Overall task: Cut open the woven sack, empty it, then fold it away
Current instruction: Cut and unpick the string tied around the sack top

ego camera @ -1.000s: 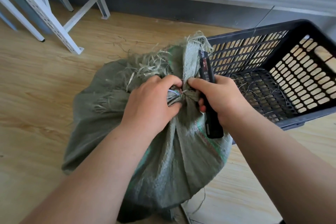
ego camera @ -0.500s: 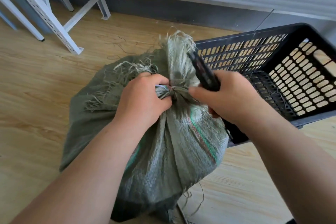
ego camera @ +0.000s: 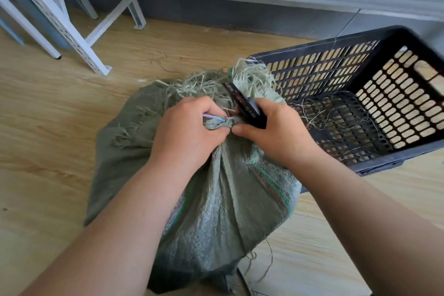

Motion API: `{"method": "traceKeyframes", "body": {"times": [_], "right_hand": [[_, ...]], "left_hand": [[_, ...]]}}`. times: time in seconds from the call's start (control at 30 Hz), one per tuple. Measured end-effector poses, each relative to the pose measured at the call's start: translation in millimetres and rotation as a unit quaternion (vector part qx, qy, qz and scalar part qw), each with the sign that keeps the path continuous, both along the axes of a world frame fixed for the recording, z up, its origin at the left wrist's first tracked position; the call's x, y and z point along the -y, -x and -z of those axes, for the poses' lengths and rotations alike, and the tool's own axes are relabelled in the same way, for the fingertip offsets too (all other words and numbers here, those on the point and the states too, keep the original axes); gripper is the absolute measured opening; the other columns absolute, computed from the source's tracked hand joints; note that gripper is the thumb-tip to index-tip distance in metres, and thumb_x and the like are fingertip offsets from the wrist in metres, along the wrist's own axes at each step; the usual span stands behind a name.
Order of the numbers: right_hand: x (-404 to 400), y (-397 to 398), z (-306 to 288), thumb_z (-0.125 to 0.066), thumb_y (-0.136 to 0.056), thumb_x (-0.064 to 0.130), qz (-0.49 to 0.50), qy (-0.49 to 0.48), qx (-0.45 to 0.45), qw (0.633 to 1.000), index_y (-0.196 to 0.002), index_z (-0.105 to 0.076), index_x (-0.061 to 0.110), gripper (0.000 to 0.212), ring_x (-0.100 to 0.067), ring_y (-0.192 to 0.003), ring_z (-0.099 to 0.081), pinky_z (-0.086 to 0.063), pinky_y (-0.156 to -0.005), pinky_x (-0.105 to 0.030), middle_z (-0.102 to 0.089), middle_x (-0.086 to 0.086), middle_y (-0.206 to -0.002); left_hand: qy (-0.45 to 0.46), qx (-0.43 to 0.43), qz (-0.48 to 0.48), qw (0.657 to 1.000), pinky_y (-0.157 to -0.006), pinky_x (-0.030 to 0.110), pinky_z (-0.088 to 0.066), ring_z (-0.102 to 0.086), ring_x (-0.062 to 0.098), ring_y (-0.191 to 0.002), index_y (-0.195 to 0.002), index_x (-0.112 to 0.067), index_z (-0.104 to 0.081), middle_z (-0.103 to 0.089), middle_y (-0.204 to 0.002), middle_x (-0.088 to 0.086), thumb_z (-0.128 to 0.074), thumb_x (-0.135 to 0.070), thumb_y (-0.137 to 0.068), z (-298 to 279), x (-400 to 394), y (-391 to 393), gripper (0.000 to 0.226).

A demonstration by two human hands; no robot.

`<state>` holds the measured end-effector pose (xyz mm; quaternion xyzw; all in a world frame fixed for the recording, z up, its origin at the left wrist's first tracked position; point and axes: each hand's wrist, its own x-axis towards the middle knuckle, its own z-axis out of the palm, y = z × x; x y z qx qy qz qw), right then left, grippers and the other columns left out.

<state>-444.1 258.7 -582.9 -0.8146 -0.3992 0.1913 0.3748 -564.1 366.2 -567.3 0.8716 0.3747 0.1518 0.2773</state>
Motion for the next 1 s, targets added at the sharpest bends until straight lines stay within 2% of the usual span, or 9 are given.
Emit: {"method": "traceKeyframes", "body": {"times": [0.13,0.27,0.33,0.43,0.5,0.63,0.73,0.87,1.0], "right_hand": [[0,-1,7,-0.074,-0.081,0.026,0.024,0.013,0.018,0.999,-0.088,-0.065,0.025,0.011,-0.012,-0.074,-0.062,-0.047,-0.064,-0.021,-0.067,0.009,-0.077],[2,-1,8,-0.073,-0.081,0.025,0.040,0.011,0.012,0.999,-0.082,-0.065,0.029,0.009,-0.008,-0.065,-0.058,-0.045,-0.058,-0.025,-0.061,0.014,-0.068],[1,-2,7,-0.075,-0.079,0.025,0.052,0.000,0.003,0.999,-0.075,-0.061,0.033,0.017,-0.001,-0.061,-0.055,-0.043,-0.057,-0.024,-0.059,0.016,-0.065],[-1,-2,6,-0.078,-0.076,0.026,0.070,-0.012,-0.014,0.997,-0.067,-0.058,0.034,0.023,0.003,-0.058,-0.054,-0.043,-0.054,-0.017,-0.059,0.015,-0.061],[-2,-2,6,-0.080,-0.074,0.026,0.078,-0.019,-0.025,0.996,-0.064,-0.058,0.035,0.026,0.000,-0.058,-0.056,-0.045,-0.056,-0.018,-0.060,0.013,-0.061],[0,-1,4,-0.082,-0.072,0.025,0.083,-0.037,-0.055,0.994,-0.072,-0.068,0.029,0.014,-0.011,-0.067,-0.064,-0.055,-0.070,-0.031,-0.067,0.010,-0.067],[1,1,4,-0.081,-0.072,0.026,0.074,-0.034,-0.031,0.996,-0.077,-0.071,0.026,0.011,-0.004,-0.062,-0.059,-0.050,-0.063,-0.024,-0.064,0.011,-0.065],[1,3,6,-0.081,-0.073,0.028,0.073,-0.022,-0.012,0.997,-0.075,-0.069,0.030,0.012,0.003,-0.055,-0.055,-0.040,-0.051,-0.010,-0.062,0.016,-0.061],[1,6,8,-0.080,-0.073,0.026,0.068,-0.019,-0.003,0.997,-0.073,-0.069,0.030,0.012,0.007,-0.057,-0.055,-0.040,-0.051,-0.007,-0.061,0.018,-0.061]], "left_hand": [[-0.041,-0.073,-0.013,0.996,-0.084,0.034,-0.044,-0.049,0.016,-0.102,-0.083,-0.033,-0.070,-0.053,-0.093,-0.007,-0.074,-0.056,-0.069,-3,4,-2,0.027],[-0.083,-0.171,0.034,0.981,-0.110,0.041,-0.018,-0.030,0.019,-0.126,-0.106,-0.046,-0.065,-0.043,-0.127,-0.012,-0.062,-0.072,-0.068,-17,4,2,0.047],[-0.162,-0.062,0.018,0.985,-0.108,0.040,-0.017,-0.034,0.018,-0.125,-0.106,-0.043,-0.064,-0.047,-0.129,-0.014,-0.060,-0.065,-0.075,-23,9,4,0.039],[-0.218,0.086,0.056,0.971,-0.094,0.029,-0.026,-0.053,0.012,-0.104,-0.098,-0.031,-0.064,-0.062,-0.103,-0.016,-0.062,-0.036,-0.088,-23,20,-2,0.011],[-0.181,0.072,0.089,0.977,-0.091,0.027,-0.033,-0.058,0.011,-0.092,-0.095,-0.028,-0.062,-0.064,-0.092,-0.016,-0.062,-0.027,-0.089,-14,20,-5,0.006],[-0.123,0.023,0.069,0.990,-0.089,0.038,-0.044,-0.060,0.008,-0.087,-0.088,-0.035,-0.064,-0.061,-0.090,-0.016,-0.066,-0.039,-0.083,2,6,-1,0.006],[-0.074,-0.043,0.066,0.994,-0.087,0.040,-0.045,-0.058,0.010,-0.093,-0.086,-0.040,-0.065,-0.055,-0.095,-0.015,-0.065,-0.048,-0.081,2,3,-2,0.009],[-0.029,-0.104,0.068,0.992,-0.088,0.039,-0.044,-0.049,0.012,-0.106,-0.087,-0.041,-0.056,-0.047,-0.106,-0.016,-0.066,-0.042,-0.081,2,4,-2,0.012],[0.007,-0.142,0.057,0.988,-0.072,0.031,-0.040,-0.048,0.012,-0.096,-0.092,-0.044,-0.052,-0.043,-0.111,-0.017,-0.066,-0.040,-0.081,6,7,-1,0.018]]}}
